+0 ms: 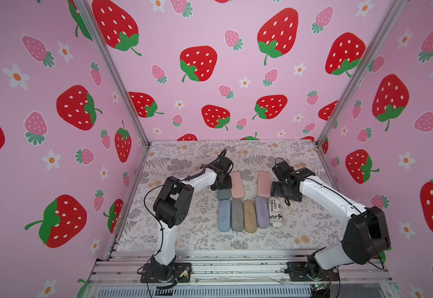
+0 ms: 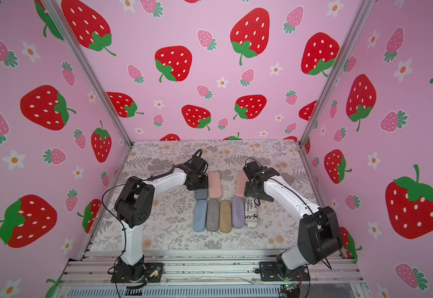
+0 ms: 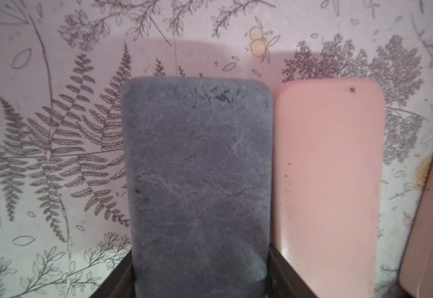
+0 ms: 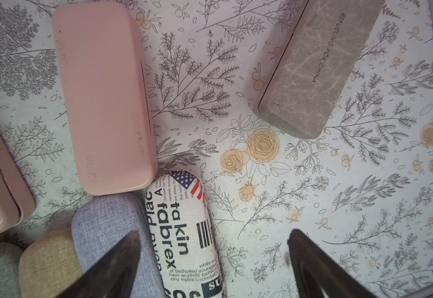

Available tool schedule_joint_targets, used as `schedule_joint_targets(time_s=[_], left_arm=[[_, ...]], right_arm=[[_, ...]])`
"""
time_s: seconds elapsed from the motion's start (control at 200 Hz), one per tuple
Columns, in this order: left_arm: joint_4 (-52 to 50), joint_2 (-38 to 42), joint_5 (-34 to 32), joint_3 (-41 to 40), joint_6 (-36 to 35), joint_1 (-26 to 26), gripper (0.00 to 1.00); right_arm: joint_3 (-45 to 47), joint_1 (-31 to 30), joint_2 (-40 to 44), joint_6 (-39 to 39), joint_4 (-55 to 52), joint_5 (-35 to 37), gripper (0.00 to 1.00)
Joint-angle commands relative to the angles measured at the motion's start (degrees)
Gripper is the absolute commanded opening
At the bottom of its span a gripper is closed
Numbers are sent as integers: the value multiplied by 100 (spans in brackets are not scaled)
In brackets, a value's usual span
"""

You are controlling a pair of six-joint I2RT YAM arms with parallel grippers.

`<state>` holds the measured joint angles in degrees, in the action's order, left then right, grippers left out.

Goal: Close the glasses case
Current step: Move the glasses case to the center of the board.

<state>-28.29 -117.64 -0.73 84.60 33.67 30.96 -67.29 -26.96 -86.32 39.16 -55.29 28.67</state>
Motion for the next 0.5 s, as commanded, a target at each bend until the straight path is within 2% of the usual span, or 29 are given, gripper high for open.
schedule_joint_targets(time_s=[0.0,0.235,0.495], left_arm=[[-192,-169,205,228,9,103,56],[-208,-215,214,268,-17,111,58],[-273,-25,170,274,-31,115,70]], right_arm=[[26,24,108,-22,28,-54,91],[15,64,90,-11,53,-35,93],[-102,78,-59,-301,408,-343,97]])
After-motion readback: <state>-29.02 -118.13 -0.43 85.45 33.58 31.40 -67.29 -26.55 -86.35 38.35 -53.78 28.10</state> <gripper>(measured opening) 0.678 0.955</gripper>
